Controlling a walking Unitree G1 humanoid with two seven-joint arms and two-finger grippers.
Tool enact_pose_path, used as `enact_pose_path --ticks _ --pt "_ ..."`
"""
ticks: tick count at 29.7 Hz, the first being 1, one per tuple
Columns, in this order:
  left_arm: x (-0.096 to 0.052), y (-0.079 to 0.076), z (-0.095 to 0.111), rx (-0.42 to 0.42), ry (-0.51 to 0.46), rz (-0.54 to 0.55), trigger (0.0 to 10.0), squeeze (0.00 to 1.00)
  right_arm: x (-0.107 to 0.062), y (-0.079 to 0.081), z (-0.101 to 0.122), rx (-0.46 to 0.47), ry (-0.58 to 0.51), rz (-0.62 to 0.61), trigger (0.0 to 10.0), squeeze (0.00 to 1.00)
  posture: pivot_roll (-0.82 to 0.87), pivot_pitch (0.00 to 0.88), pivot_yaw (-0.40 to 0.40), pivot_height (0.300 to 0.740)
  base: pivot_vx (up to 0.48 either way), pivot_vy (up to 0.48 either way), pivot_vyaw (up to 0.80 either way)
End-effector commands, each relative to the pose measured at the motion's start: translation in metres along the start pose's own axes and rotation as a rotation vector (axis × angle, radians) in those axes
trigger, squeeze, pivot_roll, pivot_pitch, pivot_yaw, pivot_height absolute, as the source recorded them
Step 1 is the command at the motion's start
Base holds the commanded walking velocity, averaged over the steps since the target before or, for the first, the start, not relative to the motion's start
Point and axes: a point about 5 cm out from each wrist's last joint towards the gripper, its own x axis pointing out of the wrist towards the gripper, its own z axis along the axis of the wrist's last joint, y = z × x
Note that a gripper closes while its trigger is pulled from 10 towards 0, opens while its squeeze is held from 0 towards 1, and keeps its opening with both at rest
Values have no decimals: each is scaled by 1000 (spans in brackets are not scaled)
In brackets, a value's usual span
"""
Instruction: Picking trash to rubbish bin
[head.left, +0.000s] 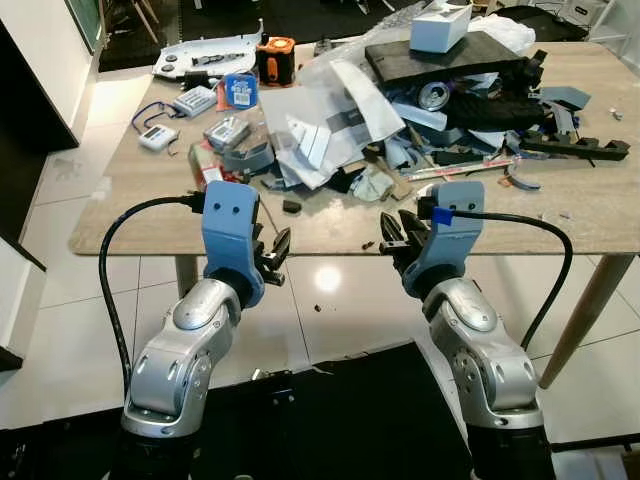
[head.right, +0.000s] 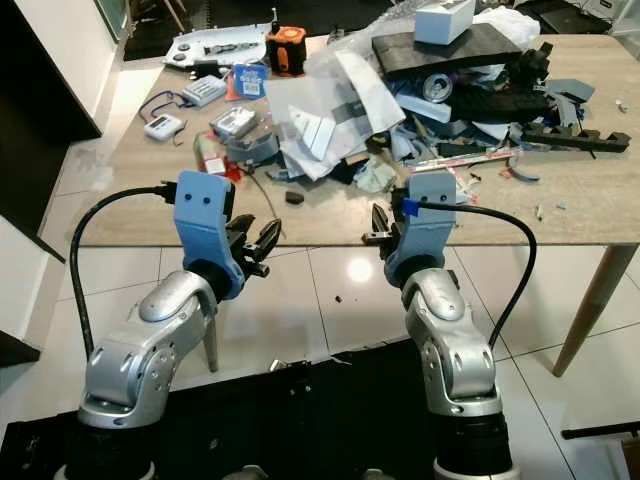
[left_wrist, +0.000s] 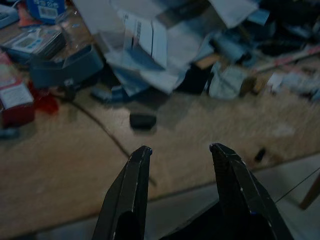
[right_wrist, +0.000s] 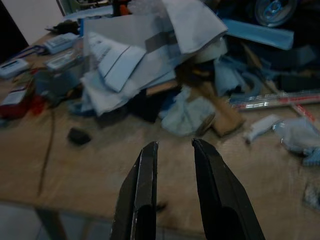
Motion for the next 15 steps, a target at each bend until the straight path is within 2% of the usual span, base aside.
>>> enact_pose_path --ticks 1,9,15 --pt "0 1 -2 -5 5 6 10000 0 1 2 -3 11 7 8 10000 0 34 181 49 740 368 0 0" --pt "-1 1 -2 1 3 4 10000 0 1 3 -3 11 9 12 10000 0 34 181 49 740 353 0 0" --pt "-1 1 -2 10 -4 11 10000 0 1 3 -4 11 12 18 10000 0 33 181 46 740 0 0 0"
